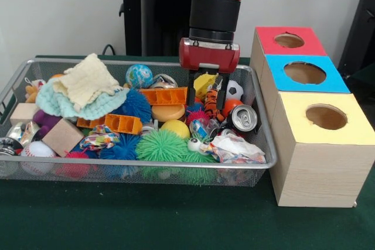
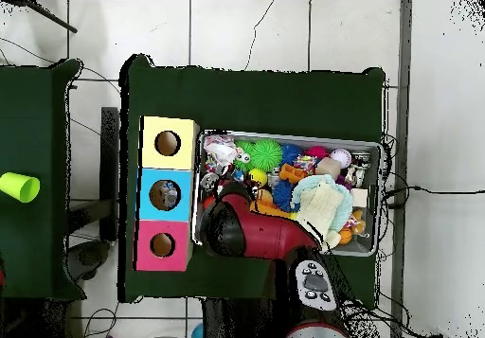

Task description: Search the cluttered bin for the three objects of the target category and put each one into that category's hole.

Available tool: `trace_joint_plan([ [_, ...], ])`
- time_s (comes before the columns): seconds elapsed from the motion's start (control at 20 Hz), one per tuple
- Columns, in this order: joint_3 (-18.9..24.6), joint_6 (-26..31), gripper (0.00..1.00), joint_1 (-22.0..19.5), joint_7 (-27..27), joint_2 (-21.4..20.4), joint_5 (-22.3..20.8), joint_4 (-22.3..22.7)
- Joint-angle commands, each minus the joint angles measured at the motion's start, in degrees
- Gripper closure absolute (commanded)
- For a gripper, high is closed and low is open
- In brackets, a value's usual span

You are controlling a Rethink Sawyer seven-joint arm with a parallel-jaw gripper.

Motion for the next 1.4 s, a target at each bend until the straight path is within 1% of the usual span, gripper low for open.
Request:
trace_joint_plan([
  [0.05,5.28,5.49,0.0,-0.3,9.97,0.75,2.71,-3.2],
  [0.5,6.9,4.62,0.0,-3.3,8.55,0.92,0.37,-2.52],
  [0.7,7.2,4.86,0.0,-3.72,8.07,0.86,0.06,-2.56],
  [1.4,4.63,2.23,0.0,-1.31,8.71,4.43,1.14,-4.66],
])
